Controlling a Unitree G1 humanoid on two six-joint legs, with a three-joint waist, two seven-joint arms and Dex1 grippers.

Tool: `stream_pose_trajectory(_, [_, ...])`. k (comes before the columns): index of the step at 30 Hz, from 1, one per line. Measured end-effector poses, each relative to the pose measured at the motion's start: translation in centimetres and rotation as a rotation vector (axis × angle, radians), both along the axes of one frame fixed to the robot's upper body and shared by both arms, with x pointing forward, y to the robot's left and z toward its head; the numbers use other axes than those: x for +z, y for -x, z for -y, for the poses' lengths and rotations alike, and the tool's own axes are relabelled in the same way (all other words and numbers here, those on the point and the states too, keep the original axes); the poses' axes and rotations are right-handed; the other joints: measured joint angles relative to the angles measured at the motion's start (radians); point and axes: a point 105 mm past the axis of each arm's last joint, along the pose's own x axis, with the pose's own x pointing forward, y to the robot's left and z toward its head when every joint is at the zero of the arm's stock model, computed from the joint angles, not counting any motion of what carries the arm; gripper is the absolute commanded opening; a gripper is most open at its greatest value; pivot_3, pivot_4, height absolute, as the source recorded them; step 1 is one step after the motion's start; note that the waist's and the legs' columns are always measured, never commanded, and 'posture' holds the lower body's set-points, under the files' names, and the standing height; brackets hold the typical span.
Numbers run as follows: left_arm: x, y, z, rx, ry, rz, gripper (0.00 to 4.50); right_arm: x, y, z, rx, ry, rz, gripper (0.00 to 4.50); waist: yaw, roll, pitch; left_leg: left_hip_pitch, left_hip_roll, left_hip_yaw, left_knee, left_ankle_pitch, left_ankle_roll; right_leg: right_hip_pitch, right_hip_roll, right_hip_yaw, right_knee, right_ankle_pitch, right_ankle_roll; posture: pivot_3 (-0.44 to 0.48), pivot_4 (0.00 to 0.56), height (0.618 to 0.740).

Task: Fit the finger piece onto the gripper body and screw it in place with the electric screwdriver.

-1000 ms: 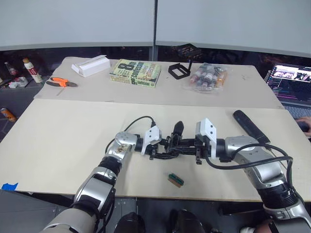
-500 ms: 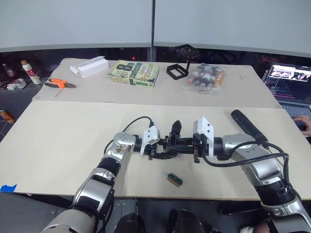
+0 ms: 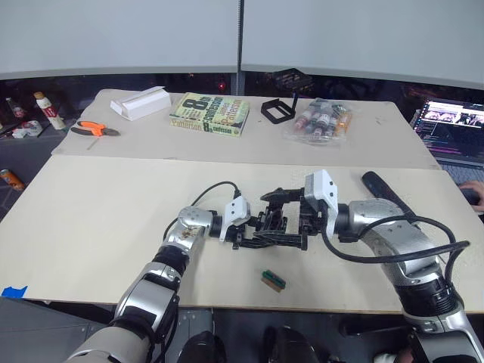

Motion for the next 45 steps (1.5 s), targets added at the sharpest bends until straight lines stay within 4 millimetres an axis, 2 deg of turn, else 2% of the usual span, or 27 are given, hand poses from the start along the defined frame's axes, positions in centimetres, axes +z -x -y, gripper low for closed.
stream_pose_trajectory(5, [0.0,0.0,0.0,0.006,0.007,-0.011,2.27,1.3,0.7,0.8,0.014,-0.066,0.033,4.47,0.001,0.000,0.000,0.000,0.000,0.000,0.000,0.000,0.000,0.000,0.000,0.000,0.000,0.000,0.000,0.000,0.150,0.740])
stream_pose_trajectory(7, [0.0,0.0,0.0,0.009,0.008,-0.015,3.28,1.8,1.0,1.3,0.009,-0.095,0.047,4.50,0.002,0.000,0.000,0.000,0.000,0.000,0.000,0.000,0.000,0.000,0.000,0.000,0.000,0.000,0.000,0.000,0.150,0.740])
stream_pose_trajectory(10, [0.1,0.0,0.1,0.015,0.014,-0.019,4.44,2.1,1.6,3.3,-0.039,-0.113,0.057,4.50,0.008,0.000,0.000,0.000,0.000,0.000,0.000,0.000,0.000,0.000,0.000,0.000,-0.001,0.000,0.000,0.000,0.150,0.740])
stream_pose_trajectory(12, [0.1,-0.1,-0.3,0.021,0.008,-0.016,4.44,1.9,1.9,4.6,-0.086,-0.102,0.056,4.50,0.008,0.000,0.000,0.000,0.000,0.000,0.000,0.000,0.001,0.000,0.000,0.000,-0.001,0.000,0.000,0.000,0.150,0.740])
stream_pose_trajectory(16, [0.1,0.0,-2.4,0.050,-0.009,-0.003,4.44,1.6,2.9,7.9,-0.224,-0.106,0.054,4.50,0.003,0.000,0.000,0.001,0.001,0.000,-0.001,0.000,0.000,0.000,0.000,0.001,0.000,0.000,0.000,0.000,0.150,0.740])
stream_pose_trajectory(21, [0.9,0.4,-7.2,0.106,-0.008,0.009,4.44,0.8,4.6,13.1,-0.468,-0.090,0.057,4.50,0.007,0.000,0.000,0.001,0.001,0.000,-0.003,0.000,0.000,0.000,0.001,0.001,-0.001,0.000,0.001,0.000,0.150,0.740])
stream_pose_trajectory(24, [2.8,1.1,-10.2,0.139,0.036,0.034,4.44,-0.7,6.6,17.2,-0.647,-0.067,0.036,4.50,0.016,0.000,0.000,0.001,0.000,0.000,-0.003,0.000,0.000,0.000,0.000,0.001,-0.001,0.000,0.001,0.000,0.150,0.740])
stream_pose_trajectory(27, [5.8,2.1,-11.9,0.151,0.112,0.096,4.44,-2.8,9.2,21.4,-0.849,-0.070,0.005,4.50,0.023,0.000,0.000,0.002,0.000,0.000,-0.003,-0.001,0.000,0.002,-0.001,0.001,-0.002,-0.001,0.002,0.000,0.150,0.740])
stream_pose_trajectory(29, [7.1,2.5,-12.5,0.170,0.141,0.103,4.44,-4.1,10.6,23.4,-0.944,-0.066,-0.027,4.50,0.021,0.001,0.001,0.004,0.000,0.000,-0.003,-0.001,0.001,0.003,-0.001,0.003,-0.002,-0.005,0.009,0.000,0.150,0.740])
stream_pose_trajectory(34, [9.6,3.8,-12.4,0.171,0.179,0.104,4.44,-6.5,13.0,27.1,-1.155,-0.062,-0.081,4.50,0.012,0.005,0.001,0.011,0.000,0.000,-0.008,-0.002,0.000,0.008,-0.001,0.006,-0.002,-0.006,0.009,0.000,0.150,0.740])
stream_pose_trajectory(36, [10.2,4.2,-12.5,0.180,0.185,0.101,4.44,-6.2,12.5,27.6,-1.201,-0.065,-0.070,4.50,0.002,0.008,0.000,0.012,0.000,0.000,-0.009,-0.002,-0.001,0.008,-0.001,0.008,-0.002,-0.006,0.009,0.000,0.150,0.740])
stream_pose_trajectory(39, [11.0,4.5,-12.2,0.180,0.200,0.108,4.44,-4.4,10.1,28.3,-1.213,-0.046,-0.036,4.50,-0.009,0.011,0.000,0.014,0.000,0.001,-0.009,-0.002,-0.001,0.010,-0.001,0.008,-0.001,-0.006,0.009,0.000,0.150,0.740])
stream_pose_trajectory(42, [11.6,4.8,-11.6,0.170,0.214,0.117,4.44,-2.9,6.0,28.4,-1.172,0.025,-0.058,4.50,-0.011,0.011,0.001,0.017,0.000,0.000,-0.010,-0.002,-0.001,0.013,-0.001,0.008,-0.002,-0.007,0.007,0.000,0.150,0.740])
stream_pose_trajectory(45, [11.8,4.8,-11.2,0.170,0.217,0.117,4.44,-3.0,2.3,29.2,-1.189,0.162,-0.115,4.50,-0.007,0.011,0.001,0.016,0.000,0.000,-0.010,-0.002,-0.001,0.013,-0.001,0.008,-0.002,-0.007,0.007,0.000,0.150,0.740])
